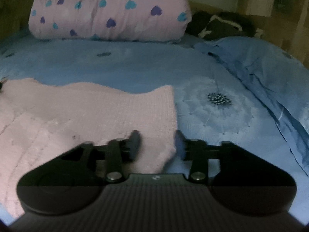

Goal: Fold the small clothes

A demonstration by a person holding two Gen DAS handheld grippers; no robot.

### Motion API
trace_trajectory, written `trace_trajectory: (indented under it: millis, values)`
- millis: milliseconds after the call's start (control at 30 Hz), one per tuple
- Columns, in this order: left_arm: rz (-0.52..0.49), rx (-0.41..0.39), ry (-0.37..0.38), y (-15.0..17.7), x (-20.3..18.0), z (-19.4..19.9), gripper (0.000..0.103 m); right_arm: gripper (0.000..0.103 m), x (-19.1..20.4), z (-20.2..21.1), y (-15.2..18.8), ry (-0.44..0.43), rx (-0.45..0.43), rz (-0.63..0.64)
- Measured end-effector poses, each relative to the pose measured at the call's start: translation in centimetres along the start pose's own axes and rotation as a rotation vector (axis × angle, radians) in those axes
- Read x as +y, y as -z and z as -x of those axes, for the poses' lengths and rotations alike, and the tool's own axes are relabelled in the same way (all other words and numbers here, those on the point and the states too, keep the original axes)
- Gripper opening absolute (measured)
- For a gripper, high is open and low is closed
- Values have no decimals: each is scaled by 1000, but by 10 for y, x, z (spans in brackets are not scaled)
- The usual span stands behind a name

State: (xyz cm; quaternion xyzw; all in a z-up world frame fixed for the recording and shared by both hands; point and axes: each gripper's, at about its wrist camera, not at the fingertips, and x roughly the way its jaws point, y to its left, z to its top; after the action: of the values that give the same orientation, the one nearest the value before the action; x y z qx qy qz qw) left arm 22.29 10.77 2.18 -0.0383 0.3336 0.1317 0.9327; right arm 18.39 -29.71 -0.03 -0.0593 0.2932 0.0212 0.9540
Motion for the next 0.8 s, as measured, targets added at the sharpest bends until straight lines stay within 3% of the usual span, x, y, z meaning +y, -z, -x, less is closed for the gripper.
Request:
trace_trajectory:
  millis: [233, 733, 800]
  values:
    - [-11, 7, 47, 6, 15, 49, 51, 57, -18, 11, -9, -22, 0, -145]
    - [-97, 54, 130, 48, 31, 176, 79, 57, -4, 108, -8, -92, -33, -272]
    - [-107, 57, 154, 57, 32, 186, 81, 62, -5, 119, -3, -90, -30, -286]
